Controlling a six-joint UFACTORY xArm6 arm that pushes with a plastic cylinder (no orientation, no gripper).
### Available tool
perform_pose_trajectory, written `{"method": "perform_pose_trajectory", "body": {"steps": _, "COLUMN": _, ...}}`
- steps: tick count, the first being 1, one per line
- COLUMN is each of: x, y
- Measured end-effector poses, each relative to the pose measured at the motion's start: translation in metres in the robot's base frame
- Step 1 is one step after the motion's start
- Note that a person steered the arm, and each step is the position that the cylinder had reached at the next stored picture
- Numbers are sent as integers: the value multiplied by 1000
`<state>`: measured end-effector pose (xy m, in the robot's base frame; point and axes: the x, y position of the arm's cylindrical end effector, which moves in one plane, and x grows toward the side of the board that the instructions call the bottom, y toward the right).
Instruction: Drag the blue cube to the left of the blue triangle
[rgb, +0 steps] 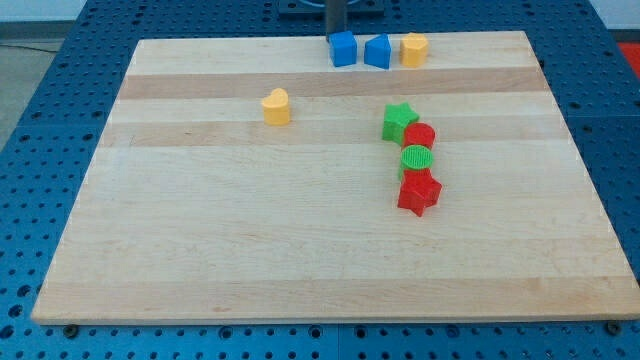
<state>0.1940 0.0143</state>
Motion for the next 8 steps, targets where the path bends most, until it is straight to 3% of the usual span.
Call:
{"method": "perform_pose_trajectory", "body": {"steps": 6, "x": 5, "y": 9}}
{"method": "perform_pose_trajectory", "body": {"steps": 8, "x": 6, "y": -48}}
